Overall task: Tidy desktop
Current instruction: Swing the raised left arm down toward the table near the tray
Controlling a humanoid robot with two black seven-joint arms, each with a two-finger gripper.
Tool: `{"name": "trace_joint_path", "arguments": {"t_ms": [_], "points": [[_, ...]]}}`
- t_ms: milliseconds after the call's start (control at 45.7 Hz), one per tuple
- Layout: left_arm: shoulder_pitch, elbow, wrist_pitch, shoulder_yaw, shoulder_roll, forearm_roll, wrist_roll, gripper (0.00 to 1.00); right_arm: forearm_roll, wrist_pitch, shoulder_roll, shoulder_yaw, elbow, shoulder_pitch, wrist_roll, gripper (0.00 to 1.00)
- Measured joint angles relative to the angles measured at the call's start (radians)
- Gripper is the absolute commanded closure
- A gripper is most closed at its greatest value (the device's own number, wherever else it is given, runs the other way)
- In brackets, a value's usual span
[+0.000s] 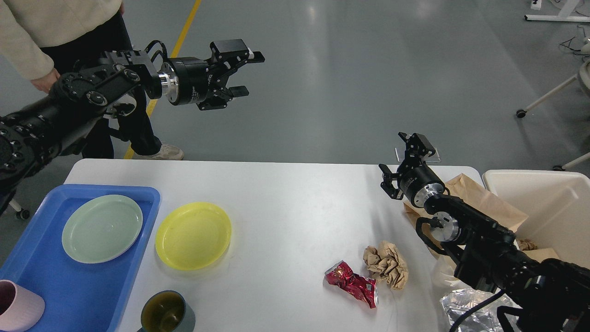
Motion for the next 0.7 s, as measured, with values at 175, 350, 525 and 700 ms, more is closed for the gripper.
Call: {"name": "trace_joint_path", "arguments": {"t_ms": [175, 350, 525, 700], "points": [[-0.067, -0.036, -0.168, 0.056, 0.041, 0.0, 0.0, 0.04, 0.0, 0.0, 0.0, 0.0, 0.0, 0.0, 0.0, 0.0], [-0.122, -0.062, -0.177, 0.161, 0.094, 0.004, 0.0, 0.04, 0.0, 0.0, 0.0, 0.0, 0.0, 0.0, 0.0, 0.0], [-0.234, -0.13, -0.177, 0.313, 0.099, 0.004, -0.002, 0.04, 0.0, 0.0, 0.0, 0.0, 0.0, 0.0, 0.0, 0.0], [-0.311, -0.205, -0.177, 0.435, 0.091, 0.005, -0.002, 0.04, 0.0, 0.0, 0.0, 0.0, 0.0, 0.001, 0.0, 0.0]]}}
